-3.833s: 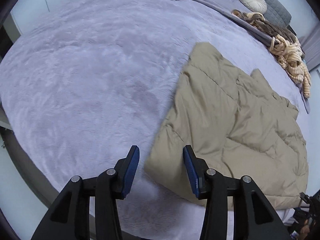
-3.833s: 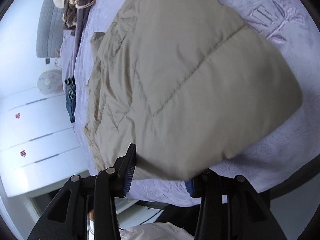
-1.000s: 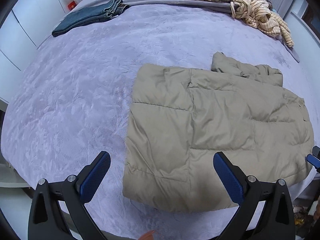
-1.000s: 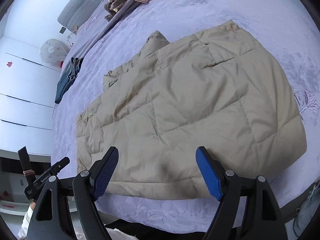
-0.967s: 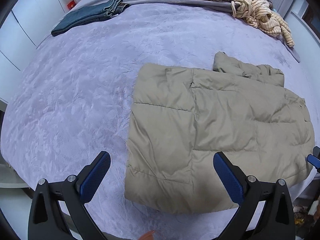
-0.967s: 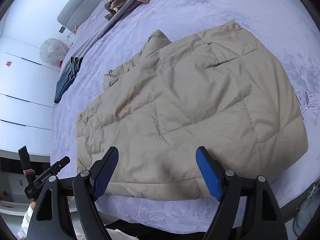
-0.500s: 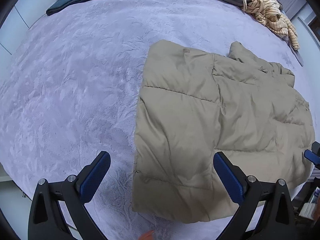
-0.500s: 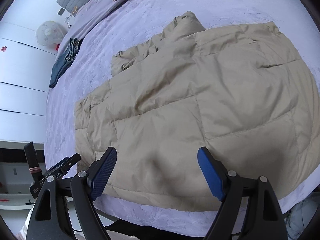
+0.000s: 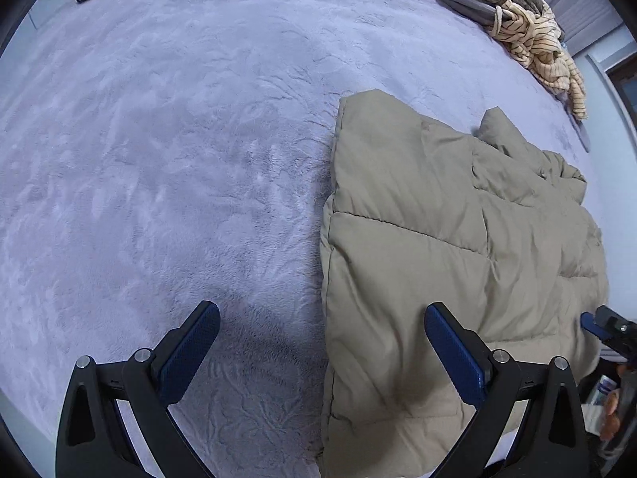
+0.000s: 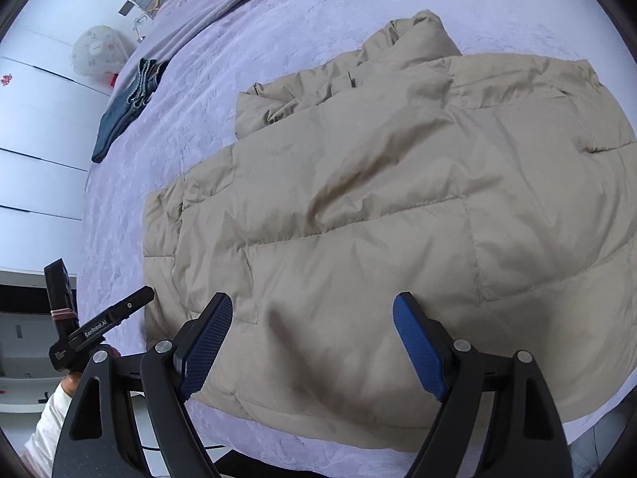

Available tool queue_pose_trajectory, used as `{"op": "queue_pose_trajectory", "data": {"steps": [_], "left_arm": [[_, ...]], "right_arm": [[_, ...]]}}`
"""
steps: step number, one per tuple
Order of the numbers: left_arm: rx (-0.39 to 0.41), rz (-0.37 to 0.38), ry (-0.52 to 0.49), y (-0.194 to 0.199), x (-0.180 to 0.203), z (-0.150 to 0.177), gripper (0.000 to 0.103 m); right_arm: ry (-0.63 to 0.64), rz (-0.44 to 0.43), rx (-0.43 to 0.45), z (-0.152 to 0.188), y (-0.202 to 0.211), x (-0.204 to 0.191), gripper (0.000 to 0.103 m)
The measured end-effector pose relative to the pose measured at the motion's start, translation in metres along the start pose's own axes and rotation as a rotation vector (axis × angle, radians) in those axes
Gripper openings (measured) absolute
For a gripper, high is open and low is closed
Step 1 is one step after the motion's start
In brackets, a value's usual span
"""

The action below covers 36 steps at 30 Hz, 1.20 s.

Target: Fold large clothes

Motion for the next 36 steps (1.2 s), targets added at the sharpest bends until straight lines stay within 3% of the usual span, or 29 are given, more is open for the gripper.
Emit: {"op": "queue_pose_trajectory", "data": {"steps": [3, 5, 12, 13, 14, 15, 16, 19, 23, 24, 25, 26, 27, 30, 32, 36], "left_arm": [[-0.105, 0.241, -0.019, -0.023, -0.002, -0.005, 0.103], [-0.174, 0.352, -0.027, -0.039, 0.004, -0.008, 0.103], [-0.275, 0.525, -0.145, -0.067, 0.061, -0.01, 0.103], [-0.291, 0.523, -0.168, -0.068, 0.069, -0.007, 0.101], [-0.297, 0.498, -0.198, -0.069, 0.076, -0.004, 0.093], [-0.304, 0.47, -0.233, -0.07, 0.081, 0.0, 0.062], [-0.313, 0.475, -0.244, -0.068, 0.085, 0.001, 0.046], [-0.292, 0.498, -0.227, -0.049, 0.088, 0.0, 0.029], [-0.255, 0.535, -0.205, -0.009, 0.102, 0.005, 0.027], [-0.241, 0.534, -0.216, 0.004, 0.112, 0.008, 0.027], [-0.229, 0.526, -0.228, 0.015, 0.121, 0.012, 0.027], [-0.218, 0.516, -0.24, 0.025, 0.132, 0.015, 0.027], [-0.208, 0.5, -0.249, 0.034, 0.144, 0.017, 0.027], [-0.176, 0.412, -0.257, 0.058, 0.185, 0.025, 0.027], [-0.171, 0.394, -0.246, 0.068, 0.215, 0.03, 0.027], [-0.185, 0.314, -0.261, 0.068, 0.277, 0.041, 0.027]], "right_arm": [[-0.023, 0.014, -0.028, 0.0, -0.01, 0.003, 0.085], [-0.029, 0.024, -0.039, 0.0, -0.015, 0.004, 0.085], [-0.039, 0.067, -0.06, -0.005, -0.028, 0.006, 0.086], [-0.04, 0.072, -0.061, -0.006, -0.029, 0.005, 0.086], [-0.04, 0.077, -0.064, -0.006, -0.03, 0.005, 0.086], [-0.039, 0.081, -0.069, -0.006, -0.031, 0.005, 0.086], [-0.032, 0.079, -0.077, -0.006, -0.029, 0.003, 0.086], [-0.004, 0.062, -0.077, -0.008, -0.015, 0.003, 0.086], [-0.019, 0.067, -0.012, -0.021, 0.012, 0.024, 0.085], [-0.034, 0.055, 0.001, -0.025, 0.014, 0.033, 0.073], [-0.043, 0.036, 0.003, -0.029, 0.014, 0.039, 0.034], [-0.047, 0.006, -0.005, -0.033, 0.01, 0.044, 0.014], [-0.049, -0.017, -0.018, -0.038, 0.003, 0.05, 0.003], [-0.018, -0.068, -0.056, -0.048, -0.023, 0.057, 0.003], [-0.013, -0.094, -0.091, -0.056, -0.041, 0.061, 0.0], [-0.024, -0.166, -0.138, -0.066, -0.055, 0.067, 0.0]]}}
Point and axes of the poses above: each gripper's, at about its wrist camera, not at the fingertips, and y roughly against the way its jaws point, x to its right, z to its underside, the point moved 8 cm from there along -y, roughly the way its jaws point, and after that the axes turned 11 degrees about -x, right-handed, at the moved point
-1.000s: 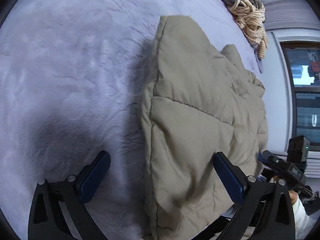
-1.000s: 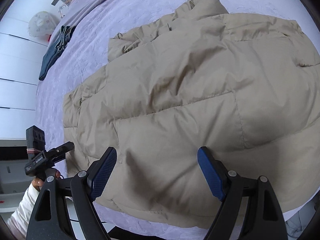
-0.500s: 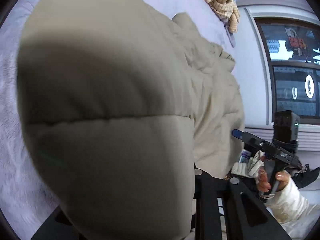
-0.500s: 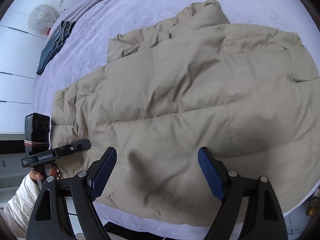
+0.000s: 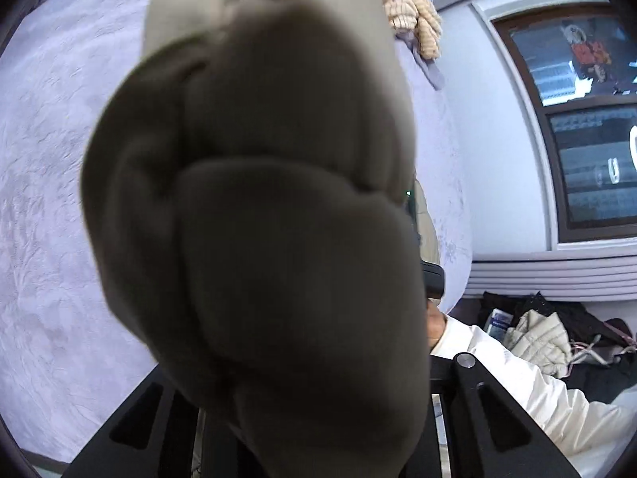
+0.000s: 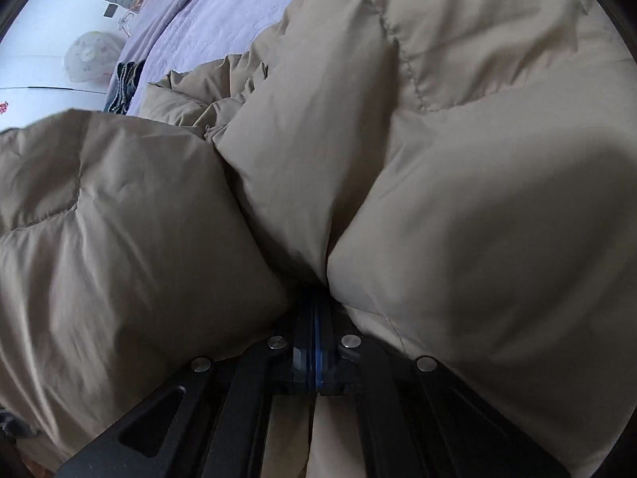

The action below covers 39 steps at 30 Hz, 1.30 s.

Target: Fold large clothes

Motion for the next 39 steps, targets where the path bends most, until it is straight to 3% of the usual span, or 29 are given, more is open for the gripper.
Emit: {"op": "queue_pose_trajectory", "data": {"steps": [2, 3, 5, 7, 8, 14, 17, 18, 19, 20, 21, 25, 28, 31, 32, 33, 34, 36, 39], "left_arm": [[-0.019, -0.022, -0.02, -0.012, 0.025, -0.005, 0.028], [-0.034, -0.026, -0.042, -0.02, 0.04, -0.011, 0.033], [-0.056, -0.022, -0.082, -0.033, 0.064, -0.018, 0.046], [-0.088, 0.019, -0.117, -0.049, 0.087, -0.025, 0.071], [-0.11, 0.046, -0.137, -0.059, 0.097, -0.029, 0.075], [-0.247, 0.211, -0.229, -0.131, 0.141, -0.048, 0.076], [-0.273, 0.19, -0.261, -0.171, 0.151, -0.057, 0.076], [-0.272, 0.173, -0.271, -0.179, 0.154, -0.06, 0.076], [-0.27, 0.161, -0.273, -0.185, 0.154, -0.072, 0.076], [-0.268, 0.152, -0.275, -0.189, 0.157, -0.075, 0.076], [-0.265, 0.142, -0.277, -0.19, 0.157, -0.075, 0.076], [-0.254, 0.099, -0.295, -0.199, 0.162, -0.072, 0.076], [-0.238, 0.042, -0.32, -0.21, 0.176, -0.069, 0.076], [-0.15, -0.02, -0.386, -0.186, 0.182, -0.076, 0.076], [-0.097, -0.049, -0.411, -0.174, 0.186, -0.081, 0.076], [-0.027, -0.095, -0.434, -0.157, 0.184, -0.084, 0.076], [0.051, -0.155, -0.447, -0.139, 0.177, -0.088, 0.076], [0.183, -0.266, -0.43, -0.111, 0.156, -0.102, 0.076], [0.267, -0.405, -0.348, -0.095, 0.111, -0.122, 0.076]], "right_arm": [[0.014, -0.031, -0.026, 0.001, 0.002, 0.001, 0.0], [0.019, -0.043, -0.029, 0.002, 0.008, 0.003, 0.0], [0.025, -0.087, -0.005, 0.008, 0.028, 0.009, 0.0], [0.01, -0.12, 0.046, 0.018, 0.057, 0.026, 0.001], [-0.002, -0.131, 0.071, 0.024, 0.07, 0.035, 0.002], [-0.151, -0.161, 0.214, 0.076, 0.137, 0.111, 0.003], [-0.205, -0.131, 0.253, 0.108, 0.157, 0.133, 0.007], [-0.217, -0.115, 0.262, 0.12, 0.164, 0.138, 0.025], [-0.223, -0.101, 0.272, 0.133, 0.17, 0.14, 0.058], [-0.225, -0.09, 0.283, 0.143, 0.177, 0.141, 0.071], [-0.215, -0.094, 0.306, 0.155, 0.186, 0.137, 0.077], [-0.091, -0.254, 0.356, 0.179, 0.214, 0.095, 0.082], [-0.023, -0.247, 0.311, 0.172, 0.199, 0.065, 0.082], [-0.045, -0.104, 0.261, 0.151, 0.171, 0.065, 0.079], [-0.065, -0.036, 0.261, 0.144, 0.165, 0.07, 0.068], [-0.07, 0.012, 0.275, 0.139, 0.164, 0.073, 0.027], [-0.068, 0.065, 0.285, 0.134, 0.164, 0.076, 0.019], [-0.057, 0.125, 0.329, 0.131, 0.171, 0.081, 0.015], [-0.038, 0.212, 0.368, 0.134, 0.182, 0.09, 0.014]]}}
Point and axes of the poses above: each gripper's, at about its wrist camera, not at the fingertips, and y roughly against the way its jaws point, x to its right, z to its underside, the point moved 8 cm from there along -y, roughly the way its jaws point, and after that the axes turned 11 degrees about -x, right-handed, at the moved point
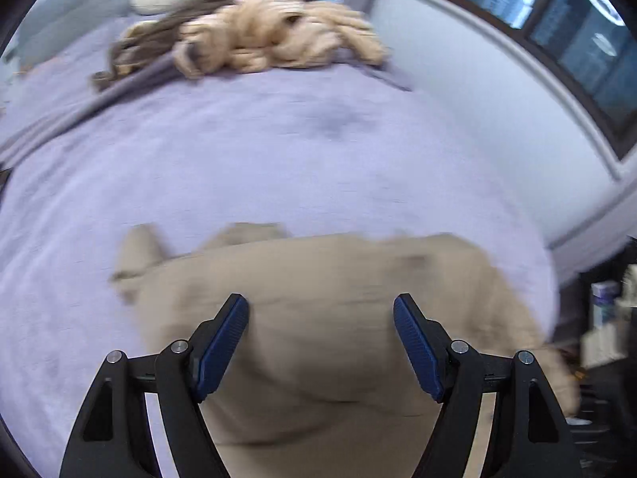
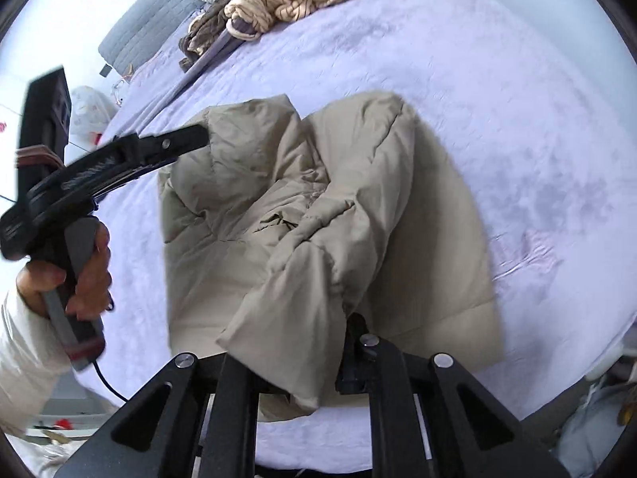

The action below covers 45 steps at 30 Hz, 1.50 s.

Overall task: Fold large clothes
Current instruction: 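Hold the jacket part with the right gripper and fold it over the body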

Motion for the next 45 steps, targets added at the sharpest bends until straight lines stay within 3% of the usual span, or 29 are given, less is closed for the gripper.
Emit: {"op": "queue_pose_trajectory", "data": {"steps": [2, 4, 7, 14, 16, 19, 20, 22, 24, 27, 28, 30, 33, 36, 39, 42, 44, 45], "left_arm": [[-0.022, -0.023, 0.045, -0.019, -0.021, 0.003, 0.076], [-0.029, -0.012, 0.066, -0.033, -0.017, 0.003, 0.076], [-0.012, -0.036, -0.002, -0.047, 0.018, -0.001, 0.076], [-0.026, 0.007, -0.118, -0.079, 0.106, -0.005, 0.076], [-0.035, -0.007, -0.136, -0.085, 0.115, -0.004, 0.076], [-0.046, -0.021, -0.131, -0.089, 0.109, -0.004, 0.076], [-0.051, -0.016, -0.119, -0.09, 0.105, -0.005, 0.076], [-0.059, -0.009, -0.099, -0.09, 0.098, -0.003, 0.076], [-0.059, -0.01, -0.09, -0.092, 0.093, -0.004, 0.076], [-0.059, -0.022, -0.085, -0.09, 0.092, -0.003, 0.076], [-0.06, -0.027, -0.082, -0.089, 0.091, -0.003, 0.076], [-0.06, -0.038, -0.076, -0.088, 0.091, -0.002, 0.076], [-0.057, -0.05, -0.064, -0.087, 0.092, -0.002, 0.076], [-0.054, -0.071, -0.077, -0.087, 0.096, -0.001, 0.079], [-0.058, -0.089, -0.072, -0.088, 0.095, 0.001, 0.079], [-0.063, -0.094, -0.057, -0.088, 0.09, 0.001, 0.079], [-0.065, -0.1, -0.055, -0.088, 0.089, 0.001, 0.079], [-0.065, -0.102, -0.055, -0.088, 0.089, 0.001, 0.079]], "right_arm": [[-0.009, 0.037, 0.006, 0.003, 0.0, 0.012, 0.014], [-0.043, 0.033, 0.001, 0.001, -0.004, 0.019, 0.014], [-0.08, 0.058, -0.008, 0.001, -0.001, 0.032, 0.014], [-0.179, 0.093, -0.042, 0.022, -0.015, 0.096, 0.016], [-0.224, 0.046, -0.08, 0.029, -0.023, 0.114, 0.025], [-0.314, -0.097, -0.11, 0.025, -0.015, 0.126, 0.033], [-0.328, -0.124, -0.094, 0.021, -0.003, 0.129, 0.035], [-0.308, -0.17, -0.009, 0.008, 0.026, 0.132, 0.055], [-0.3, -0.194, 0.049, -0.01, 0.045, 0.136, 0.065], [-0.314, -0.244, 0.03, -0.039, 0.038, 0.146, 0.063], [-0.321, -0.259, 0.013, -0.051, 0.026, 0.149, 0.044], [-0.34, -0.259, -0.052, -0.066, -0.005, 0.153, 0.019], [-0.336, -0.171, -0.144, -0.061, -0.043, 0.155, 0.018], [-0.361, -0.213, -0.168, -0.044, -0.06, 0.158, 0.018], [-0.37, -0.232, -0.162, -0.04, -0.051, 0.158, 0.019], [-0.326, -0.218, -0.103, -0.05, -0.023, 0.156, 0.02], [-0.281, -0.275, -0.041, -0.059, 0.0, 0.146, 0.031], [-0.261, -0.309, -0.025, -0.07, 0.003, 0.141, 0.043]]}}
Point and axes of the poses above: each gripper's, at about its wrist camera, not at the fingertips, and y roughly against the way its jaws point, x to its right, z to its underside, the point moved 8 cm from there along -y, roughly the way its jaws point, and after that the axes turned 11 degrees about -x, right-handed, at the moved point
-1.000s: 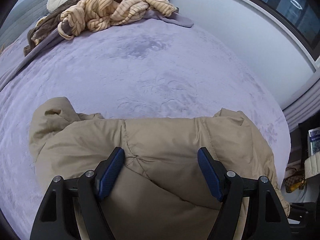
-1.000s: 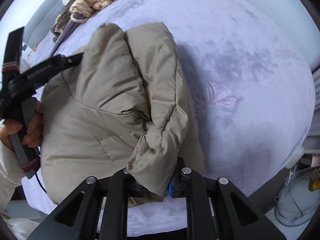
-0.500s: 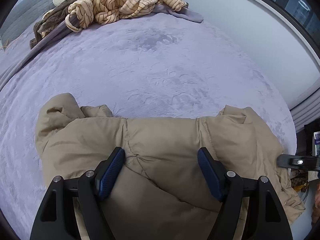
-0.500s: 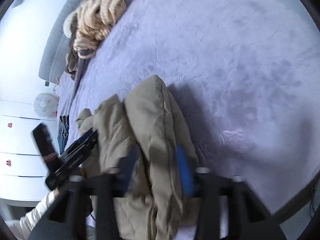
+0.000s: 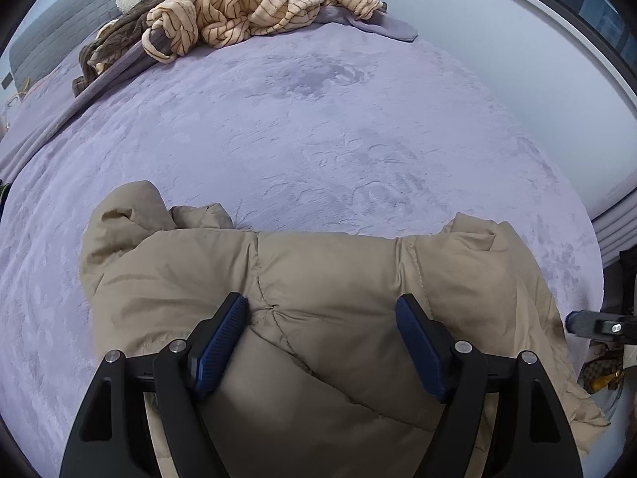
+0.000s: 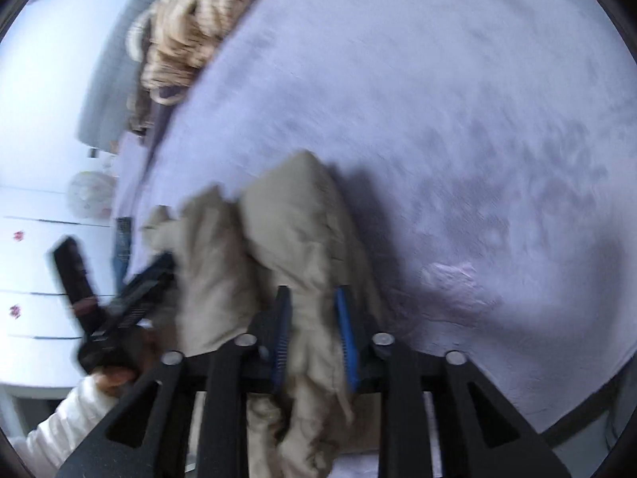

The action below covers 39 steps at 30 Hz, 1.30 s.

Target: Fold large clothes

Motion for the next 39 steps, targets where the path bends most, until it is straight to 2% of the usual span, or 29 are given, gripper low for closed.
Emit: {"op": "queue_pose_trajectory", "data": {"steps": [1, 3, 5, 7, 9, 14, 21, 22, 24, 29, 32, 34, 36, 39], "left_arm": [[0.0, -0.003, 0.0, 0.0, 0.0, 0.0, 0.079], [-0.001, -0.011, 0.002, 0.0, 0.0, 0.0, 0.079], [-0.003, -0.018, 0.007, 0.0, 0.0, 0.001, 0.079], [-0.007, -0.027, 0.022, 0.003, -0.001, 0.001, 0.079], [-0.013, -0.023, 0.041, 0.009, -0.002, 0.004, 0.079], [-0.026, -0.059, 0.066, 0.034, -0.005, 0.021, 0.079], [-0.078, -0.036, 0.178, 0.056, -0.02, 0.061, 0.079], [-0.081, -0.032, 0.196, 0.057, -0.022, 0.067, 0.084], [-0.08, -0.033, 0.23, 0.061, -0.028, 0.078, 0.103], [-0.079, -0.023, 0.27, 0.069, -0.042, 0.104, 0.103], [-0.085, -0.011, 0.289, 0.068, -0.051, 0.115, 0.103], [-0.093, -0.006, 0.31, 0.067, -0.057, 0.123, 0.103], [-0.094, 0.004, 0.329, 0.068, -0.063, 0.129, 0.103], [-0.101, 0.017, 0.337, 0.069, -0.069, 0.139, 0.103]], "right_arm": [[0.034, -0.047, -0.006, 0.0, 0.004, -0.013, 0.053], [0.079, -0.1, -0.057, 0.005, -0.001, -0.03, 0.054], [0.118, -0.093, -0.129, 0.015, -0.017, -0.043, 0.054], [0.161, 0.004, -0.202, 0.03, -0.04, -0.043, 0.047], [0.187, 0.088, -0.251, 0.044, -0.058, -0.035, 0.047], [0.162, 0.054, -0.251, 0.051, -0.068, -0.032, 0.047], [0.179, 0.044, -0.291, 0.048, -0.065, -0.03, 0.048], [0.179, 0.049, -0.292, 0.045, -0.065, -0.032, 0.049], [0.181, 0.058, -0.291, 0.04, -0.071, -0.035, 0.049], [0.169, 0.073, -0.283, 0.041, -0.072, -0.037, 0.051], [0.163, 0.093, -0.27, 0.042, -0.07, -0.042, 0.055], [0.171, 0.11, -0.245, 0.042, -0.065, -0.049, 0.067], [0.188, 0.116, -0.219, 0.044, -0.06, -0.057, 0.072], [0.194, 0.132, -0.172, 0.044, -0.05, -0.064, 0.073]]}}
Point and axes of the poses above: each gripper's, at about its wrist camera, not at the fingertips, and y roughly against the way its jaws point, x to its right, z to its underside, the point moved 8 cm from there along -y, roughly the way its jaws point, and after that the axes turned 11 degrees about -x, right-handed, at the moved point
